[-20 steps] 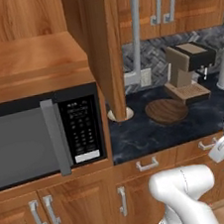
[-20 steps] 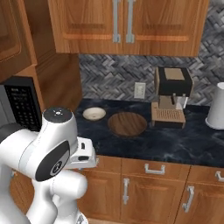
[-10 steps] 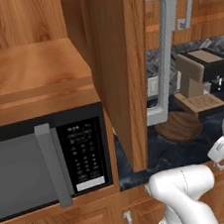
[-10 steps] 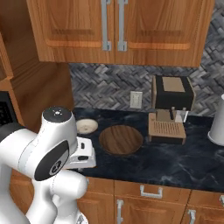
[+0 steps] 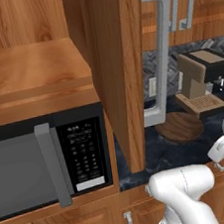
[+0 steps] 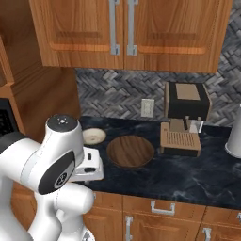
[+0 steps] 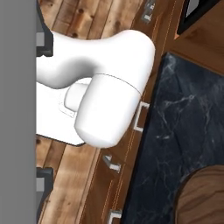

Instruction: Pick up the bowls on the counter and stack them on top of one another in the open cabinet. Place the smaller bowl on top of the larger bowl.

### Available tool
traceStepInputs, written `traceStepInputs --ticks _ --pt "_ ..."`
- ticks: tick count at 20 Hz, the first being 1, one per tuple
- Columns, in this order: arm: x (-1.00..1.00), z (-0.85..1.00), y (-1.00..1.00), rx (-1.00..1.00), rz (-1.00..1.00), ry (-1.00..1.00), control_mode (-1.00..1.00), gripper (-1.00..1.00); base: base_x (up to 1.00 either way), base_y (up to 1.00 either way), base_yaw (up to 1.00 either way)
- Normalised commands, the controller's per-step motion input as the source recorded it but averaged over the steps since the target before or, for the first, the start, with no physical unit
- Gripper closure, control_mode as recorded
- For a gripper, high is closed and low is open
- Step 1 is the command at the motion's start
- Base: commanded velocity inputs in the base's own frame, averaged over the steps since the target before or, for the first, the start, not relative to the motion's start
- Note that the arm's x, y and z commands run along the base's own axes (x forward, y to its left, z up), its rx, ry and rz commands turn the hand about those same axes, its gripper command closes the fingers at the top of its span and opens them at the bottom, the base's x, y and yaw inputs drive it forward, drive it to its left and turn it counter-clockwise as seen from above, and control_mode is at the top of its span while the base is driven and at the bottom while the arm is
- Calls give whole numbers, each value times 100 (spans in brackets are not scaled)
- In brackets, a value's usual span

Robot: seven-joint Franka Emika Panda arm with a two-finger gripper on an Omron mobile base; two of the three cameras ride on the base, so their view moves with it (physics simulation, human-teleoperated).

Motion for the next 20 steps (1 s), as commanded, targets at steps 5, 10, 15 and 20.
traceStepInputs --ticks 5,10,15,20 --pt "56 0 12 0 -7 0 -100 -100 0 0 0" --pt "60 0 26 0 -13 0 -100 -100 0 0 0" --pt "20 0 19 6 -13 0 -100 -100 0 0 0" --pt "9 0 3 8 -11 -6 -100 -100 0 0 0"
